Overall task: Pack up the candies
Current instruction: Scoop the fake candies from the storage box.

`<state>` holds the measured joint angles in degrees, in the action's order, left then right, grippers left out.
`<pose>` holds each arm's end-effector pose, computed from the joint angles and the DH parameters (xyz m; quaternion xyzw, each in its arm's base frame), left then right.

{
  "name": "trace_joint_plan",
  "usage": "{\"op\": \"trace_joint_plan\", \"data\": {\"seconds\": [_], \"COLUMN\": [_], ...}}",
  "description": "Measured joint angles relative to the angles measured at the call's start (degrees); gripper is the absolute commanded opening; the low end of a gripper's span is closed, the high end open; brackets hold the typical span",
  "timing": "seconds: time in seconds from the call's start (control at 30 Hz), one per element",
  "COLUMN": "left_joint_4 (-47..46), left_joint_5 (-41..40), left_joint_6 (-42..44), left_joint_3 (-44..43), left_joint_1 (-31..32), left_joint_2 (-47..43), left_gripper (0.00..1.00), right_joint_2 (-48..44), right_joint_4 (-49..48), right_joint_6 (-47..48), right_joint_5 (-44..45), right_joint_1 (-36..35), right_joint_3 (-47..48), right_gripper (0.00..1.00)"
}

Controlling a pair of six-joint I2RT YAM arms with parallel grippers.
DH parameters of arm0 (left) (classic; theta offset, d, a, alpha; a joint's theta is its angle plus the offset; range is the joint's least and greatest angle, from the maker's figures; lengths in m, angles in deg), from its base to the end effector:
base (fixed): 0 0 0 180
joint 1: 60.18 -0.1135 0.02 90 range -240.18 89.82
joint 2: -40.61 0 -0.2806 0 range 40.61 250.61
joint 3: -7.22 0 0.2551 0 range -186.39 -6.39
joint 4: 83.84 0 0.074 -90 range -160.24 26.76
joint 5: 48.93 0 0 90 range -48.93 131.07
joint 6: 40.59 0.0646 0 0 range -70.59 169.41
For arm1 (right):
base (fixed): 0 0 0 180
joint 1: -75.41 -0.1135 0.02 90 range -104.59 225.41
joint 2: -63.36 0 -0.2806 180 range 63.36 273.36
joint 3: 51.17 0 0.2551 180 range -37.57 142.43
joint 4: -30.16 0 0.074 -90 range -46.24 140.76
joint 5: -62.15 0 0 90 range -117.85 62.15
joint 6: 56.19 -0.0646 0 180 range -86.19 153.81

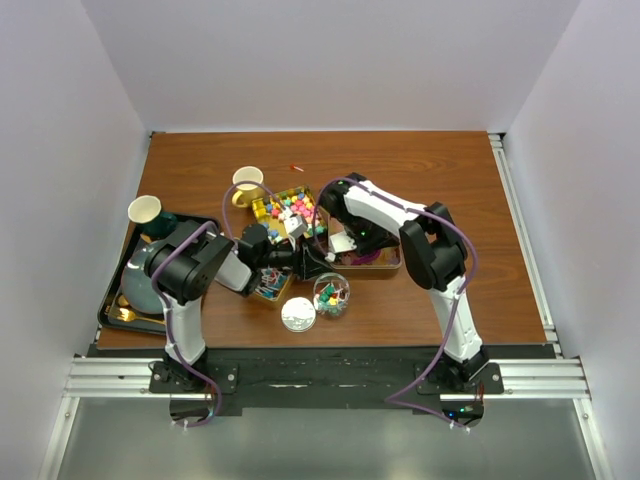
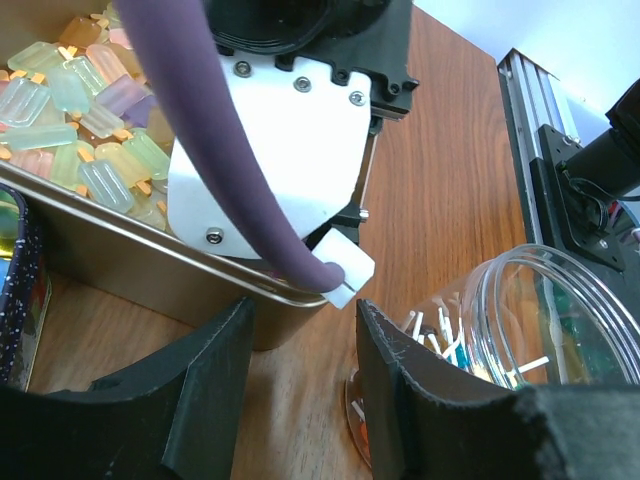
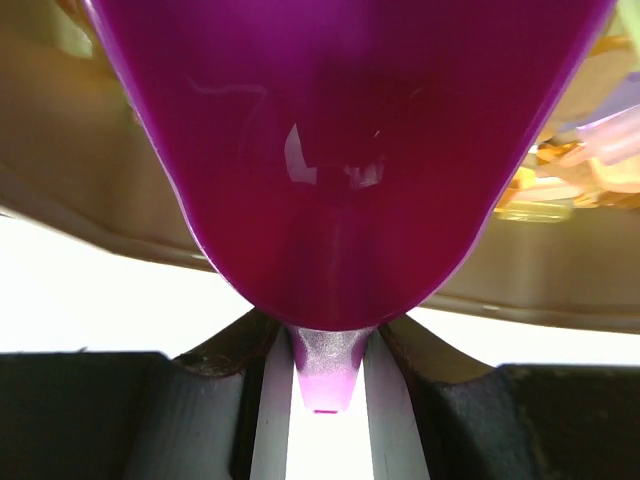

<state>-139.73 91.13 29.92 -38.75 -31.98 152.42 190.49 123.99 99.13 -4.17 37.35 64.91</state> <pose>0.2783 -0.2055 0.1213 0.3240 0.6712 -0.5319 0.4020 0.3353 0.2296 0.1596 0.7780 -0.5808 0.1679 0.1711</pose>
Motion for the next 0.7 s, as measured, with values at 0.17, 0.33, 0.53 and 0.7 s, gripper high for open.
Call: {"op": "trace_joint_plan", "data": {"seconds": [0.17,0.33,0.53,0.7], "left_joint_4": [-0.20,0.94,10.60,15.87], "left_joint_5": [-0.02,0.07,-0.02,-0.17], "left_joint_6": [-0.48,-0.44,2.36,5.20], "left_joint_3": [0.02,0.92,2.27,2.27], "left_joint_1": [-0.04,-0.68,-2.19,-2.40], "left_joint_2": [0.00,-1.16,-6.62,-8.85], "left_gripper": [0.51,0.54,0.56,0.56], "right_joint_2": [-3.17,-5.84,-6.01,-5.70], "right_joint_4": [-2.05,-5.25,-8.50,-8.70], "right_joint_6": [-3.50,-6.45,-6.69,-5.95], "right_joint_5": [-2.47,-7.39,-12.41,-13.62], "right_joint_1": [-0.02,-0.07,-0.92,-0.94], "right_joint_3": [-4.15,-8.52,-7.50,-6.84], "right_gripper": [0.00,0.00,0.00,0.00]}}
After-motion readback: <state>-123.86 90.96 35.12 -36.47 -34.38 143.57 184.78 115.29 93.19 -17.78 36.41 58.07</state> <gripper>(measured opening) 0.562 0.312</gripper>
